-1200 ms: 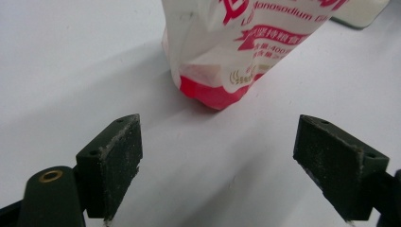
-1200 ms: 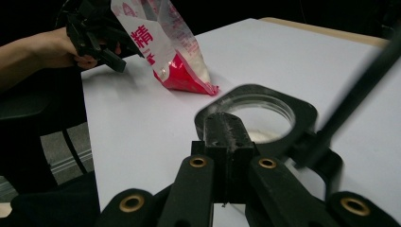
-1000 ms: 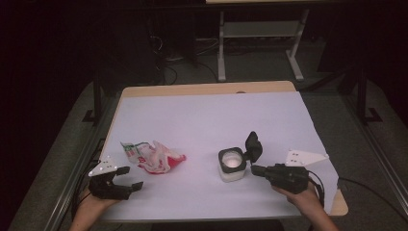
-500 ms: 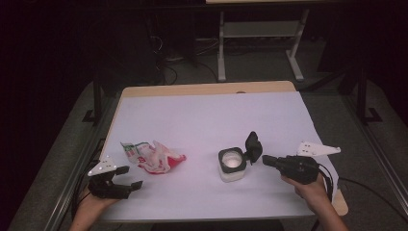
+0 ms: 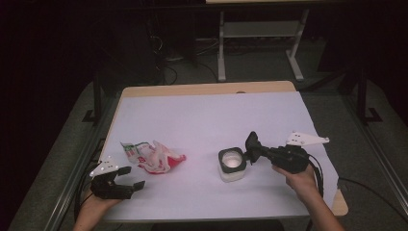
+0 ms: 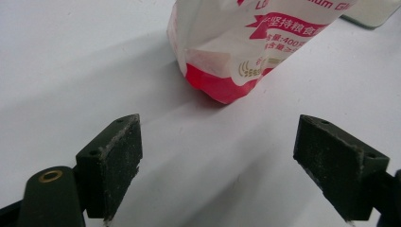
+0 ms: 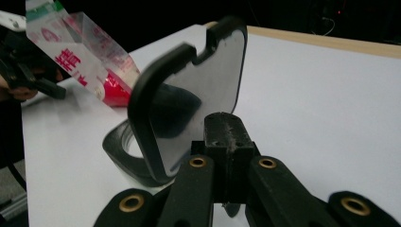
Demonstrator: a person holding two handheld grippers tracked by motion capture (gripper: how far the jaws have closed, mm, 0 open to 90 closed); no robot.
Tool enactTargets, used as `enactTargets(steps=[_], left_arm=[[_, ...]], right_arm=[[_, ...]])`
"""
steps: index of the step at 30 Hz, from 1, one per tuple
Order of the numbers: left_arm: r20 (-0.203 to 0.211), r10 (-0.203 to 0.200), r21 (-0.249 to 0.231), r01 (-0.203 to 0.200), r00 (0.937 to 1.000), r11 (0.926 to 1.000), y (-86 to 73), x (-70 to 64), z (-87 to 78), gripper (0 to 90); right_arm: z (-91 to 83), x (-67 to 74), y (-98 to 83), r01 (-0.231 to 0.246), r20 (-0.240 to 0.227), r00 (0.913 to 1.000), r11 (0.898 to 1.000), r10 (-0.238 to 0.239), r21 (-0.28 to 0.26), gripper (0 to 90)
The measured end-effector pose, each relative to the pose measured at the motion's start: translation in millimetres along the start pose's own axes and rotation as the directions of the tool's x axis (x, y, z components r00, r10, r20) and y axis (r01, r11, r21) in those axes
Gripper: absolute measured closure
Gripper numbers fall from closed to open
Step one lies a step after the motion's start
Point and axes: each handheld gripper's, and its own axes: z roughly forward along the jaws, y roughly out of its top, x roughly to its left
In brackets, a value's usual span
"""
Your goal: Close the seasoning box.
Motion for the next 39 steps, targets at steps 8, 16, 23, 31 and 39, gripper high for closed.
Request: enactTargets(steps=[8,16,23,31,39], left_arm=[[0.006,-0.004,0.001,0.004,1.0,1.0,-1.1,1.2,1.0,16.1],[0.002,-0.004,0.0,0.004,1.0,1.0,-3.0,2.5,-2.0,16.1],[0.008,-0.004,-0.002,0.004,1.0,1.0,-3.4,1.6,-2.0,16.1],[0.009,-0.01,-0.005,0.01,0.9999,0.9999,-3.1,1.8,-2.7,16.1],[0.003,-0.016,-0.015,0.016,0.9999,0.9998,-1.5,1.0,-3.7,16.1]], right_arm=[[5.6,5.3,0.0,0.003,0.007,1.0,1.0,-0.003,-0.013,89.8],[20.9,16.6,1.1,0.027,-0.045,0.9986,1.0,-0.026,0.016,89.8],[31.5,25.5,0.1,0.067,-0.064,0.9959,0.996,-0.064,0.051,89.8],[21.4,21.3,1.5,0.066,-0.031,0.9974,0.998,-0.065,0.023,89.7],[2.6,6.2,0.4,0.04,0.036,0.9986,0.999,-0.04,0.001,79.9]])
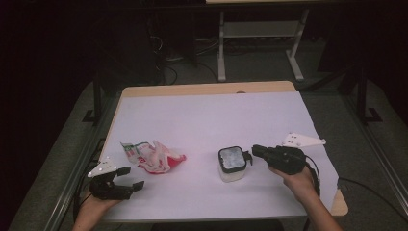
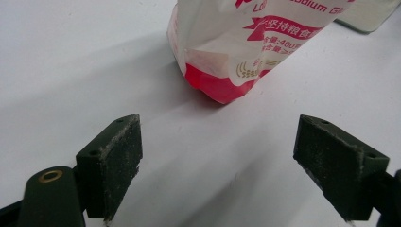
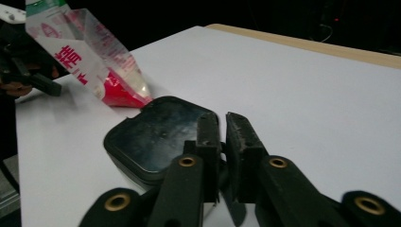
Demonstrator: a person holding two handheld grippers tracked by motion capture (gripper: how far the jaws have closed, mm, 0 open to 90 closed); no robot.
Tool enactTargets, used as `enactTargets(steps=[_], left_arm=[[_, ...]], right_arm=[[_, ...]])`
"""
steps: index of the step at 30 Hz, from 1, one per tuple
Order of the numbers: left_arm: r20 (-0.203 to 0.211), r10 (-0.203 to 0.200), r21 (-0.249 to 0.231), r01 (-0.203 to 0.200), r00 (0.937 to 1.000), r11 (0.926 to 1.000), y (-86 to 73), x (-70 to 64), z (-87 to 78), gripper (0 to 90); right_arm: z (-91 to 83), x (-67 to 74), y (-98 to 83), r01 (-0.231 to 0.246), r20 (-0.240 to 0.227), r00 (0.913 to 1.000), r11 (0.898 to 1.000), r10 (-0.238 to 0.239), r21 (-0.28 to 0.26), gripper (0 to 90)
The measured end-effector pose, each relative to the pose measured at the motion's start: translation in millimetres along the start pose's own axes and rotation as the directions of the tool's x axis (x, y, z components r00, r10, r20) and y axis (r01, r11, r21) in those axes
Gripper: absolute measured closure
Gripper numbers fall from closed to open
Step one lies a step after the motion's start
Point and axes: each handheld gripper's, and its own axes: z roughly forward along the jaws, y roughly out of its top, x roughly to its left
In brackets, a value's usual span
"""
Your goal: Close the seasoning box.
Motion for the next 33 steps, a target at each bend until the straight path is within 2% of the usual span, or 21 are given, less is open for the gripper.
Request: enactTargets(steps=[6,8,12,17,21,29,33], left_arm=[[-0.001,0.0,0.01,0.0,1.0,0.9999,0.1,-0.3,1.3,16.1],[0.001,0.004,0.011,-0.004,1.0,0.9999,-0.4,-0.2,1.7,16.1],[0.006,0.005,0.009,-0.005,1.0,0.9999,-0.8,-0.2,2.1,16.1],[0.007,0.011,0.008,-0.011,0.9999,0.9999,-1.0,-0.8,2.1,16.1],[0.011,0.005,0.005,-0.005,0.9999,1.0,-1.1,-2.1,2.0,16.1],[0.008,0.006,-0.01,-0.006,0.9999,0.9999,-1.3,-0.4,0.1,16.0],[0.008,0.013,-0.006,-0.013,0.9999,0.9999,-1.1,-0.7,0.4,16.0]], right_arm=[[-9.5,-13.3,-4.2,-0.029,0.048,0.9984,1.0,0.029,-0.004,69.2],[-11.5,-17.3,-6.7,-0.038,0.072,0.9967,0.999,0.039,-0.006,62.6],[-14.7,-26.1,-12.5,-0.059,0.107,0.9926,0.998,0.058,0.012,54.1],[-19.5,-33.0,-17.9,-0.06,0.148,0.9873,0.998,0.057,0.015,46.2],[-21.3,-38.9,-22.2,-0.063,0.16,0.9854,0.998,0.058,0.023,39.9],[-13.2,-45.9,-31.2,-0.041,0.174,0.9843,0.996,0.026,0.08,25.7],[-5.3,-46.8,-35.8,-0.04,0.206,0.9785,0.99,0.011,0.136,19.5]])
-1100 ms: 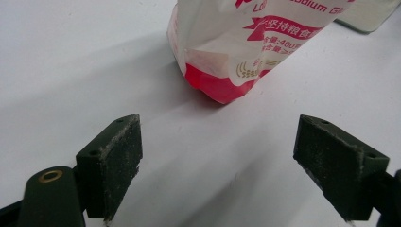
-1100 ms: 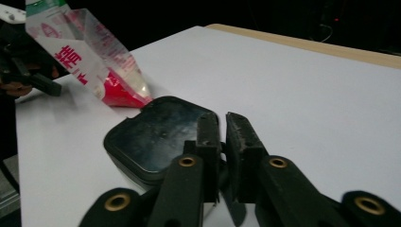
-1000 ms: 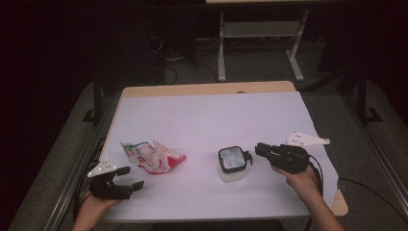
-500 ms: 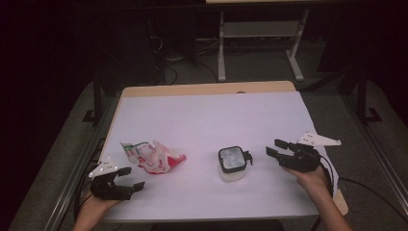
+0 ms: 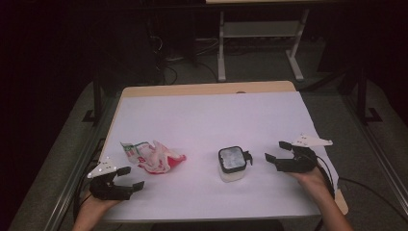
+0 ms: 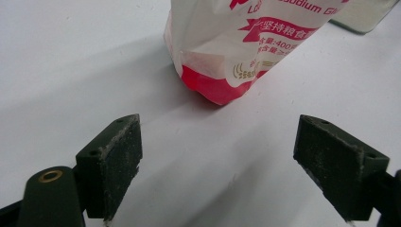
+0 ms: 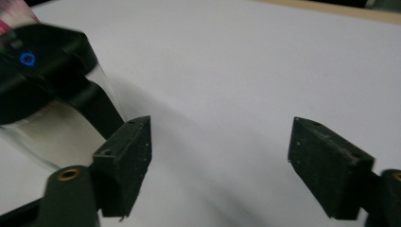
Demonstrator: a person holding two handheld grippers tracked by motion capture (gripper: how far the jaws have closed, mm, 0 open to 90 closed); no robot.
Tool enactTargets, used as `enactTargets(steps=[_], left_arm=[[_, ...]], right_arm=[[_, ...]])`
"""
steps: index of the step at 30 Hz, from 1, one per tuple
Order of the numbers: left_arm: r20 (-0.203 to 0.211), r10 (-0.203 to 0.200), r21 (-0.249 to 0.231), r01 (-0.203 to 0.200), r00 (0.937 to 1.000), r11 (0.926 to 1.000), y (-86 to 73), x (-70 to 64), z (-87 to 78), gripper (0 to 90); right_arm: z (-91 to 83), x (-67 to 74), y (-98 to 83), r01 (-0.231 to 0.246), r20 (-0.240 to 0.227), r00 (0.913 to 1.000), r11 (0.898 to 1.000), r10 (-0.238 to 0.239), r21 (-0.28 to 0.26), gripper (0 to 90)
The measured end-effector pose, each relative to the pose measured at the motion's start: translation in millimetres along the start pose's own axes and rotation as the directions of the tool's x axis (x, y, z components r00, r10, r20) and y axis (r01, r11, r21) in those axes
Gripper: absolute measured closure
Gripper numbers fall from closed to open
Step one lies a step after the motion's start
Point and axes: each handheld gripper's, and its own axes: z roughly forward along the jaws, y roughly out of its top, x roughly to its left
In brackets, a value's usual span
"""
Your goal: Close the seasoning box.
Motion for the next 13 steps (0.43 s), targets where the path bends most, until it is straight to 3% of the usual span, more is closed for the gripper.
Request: enactTargets(steps=[4,13], left_arm=[[0.001,-0.002,-0.004,0.002,1.0,1.0,0.5,-1.0,0.9,16.0],[0.004,0.007,0.001,-0.007,1.0,1.0,1.9,-0.4,1.6,16.0]], right_arm=[[3.6,-3.5,-5.9,-0.007,0.007,1.0,1.0,0.007,0.021,19.7],[2.5,-3.7,-6.2,-0.017,0.008,0.9998,1.0,0.017,0.011,20.0]])
